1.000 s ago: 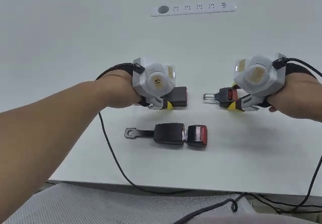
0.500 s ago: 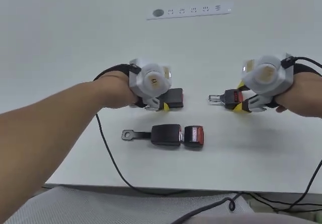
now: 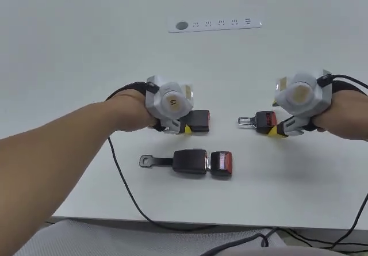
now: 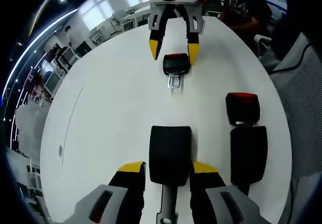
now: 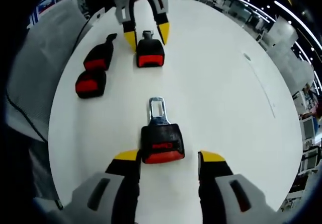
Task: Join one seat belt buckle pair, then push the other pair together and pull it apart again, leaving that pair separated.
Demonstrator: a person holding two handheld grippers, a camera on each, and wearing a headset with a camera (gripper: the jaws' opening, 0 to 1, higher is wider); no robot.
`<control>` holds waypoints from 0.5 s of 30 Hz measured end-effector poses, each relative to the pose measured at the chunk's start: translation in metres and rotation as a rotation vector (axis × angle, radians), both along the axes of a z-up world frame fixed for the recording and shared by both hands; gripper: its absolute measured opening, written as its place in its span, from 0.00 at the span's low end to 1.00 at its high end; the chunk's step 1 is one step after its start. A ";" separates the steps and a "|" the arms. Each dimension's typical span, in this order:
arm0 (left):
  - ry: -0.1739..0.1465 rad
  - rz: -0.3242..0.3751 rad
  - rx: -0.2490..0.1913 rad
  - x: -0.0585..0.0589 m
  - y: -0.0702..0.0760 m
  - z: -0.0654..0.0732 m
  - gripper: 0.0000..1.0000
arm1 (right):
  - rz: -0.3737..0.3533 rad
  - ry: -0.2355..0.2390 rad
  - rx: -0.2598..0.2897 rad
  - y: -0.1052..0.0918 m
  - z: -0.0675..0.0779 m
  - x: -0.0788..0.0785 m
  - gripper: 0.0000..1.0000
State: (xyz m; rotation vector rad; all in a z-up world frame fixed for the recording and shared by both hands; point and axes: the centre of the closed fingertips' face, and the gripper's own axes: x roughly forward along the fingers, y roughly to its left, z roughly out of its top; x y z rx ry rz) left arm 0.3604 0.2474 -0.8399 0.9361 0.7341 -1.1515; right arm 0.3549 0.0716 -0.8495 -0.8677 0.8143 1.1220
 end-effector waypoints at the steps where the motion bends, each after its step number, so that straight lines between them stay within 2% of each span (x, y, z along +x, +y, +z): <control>1: -0.011 0.013 -0.018 0.000 0.002 0.006 0.36 | -0.036 0.010 0.035 0.002 0.003 -0.002 0.47; 4: -0.018 0.043 -0.044 -0.004 0.006 0.014 0.36 | -0.070 0.002 0.081 0.004 0.012 -0.007 0.48; 8: -0.035 0.062 -0.068 -0.018 0.012 0.026 0.38 | -0.117 -0.006 0.139 0.007 0.024 -0.015 0.53; 9: -0.043 0.080 -0.097 -0.019 0.013 0.029 0.38 | -0.124 -0.005 0.153 0.008 0.026 -0.018 0.55; 10: -0.046 0.108 -0.146 -0.024 0.011 0.036 0.38 | -0.141 -0.004 0.174 0.009 0.029 -0.021 0.55; 11: -0.039 0.120 -0.174 -0.027 0.012 0.038 0.39 | -0.153 -0.002 0.187 0.010 0.031 -0.023 0.56; 13: -0.033 0.135 -0.175 -0.040 0.021 0.041 0.41 | -0.175 -0.001 0.222 0.014 0.037 -0.031 0.58; 15: -0.024 0.154 -0.181 -0.052 0.029 0.042 0.45 | -0.181 -0.001 0.233 0.015 0.040 -0.039 0.60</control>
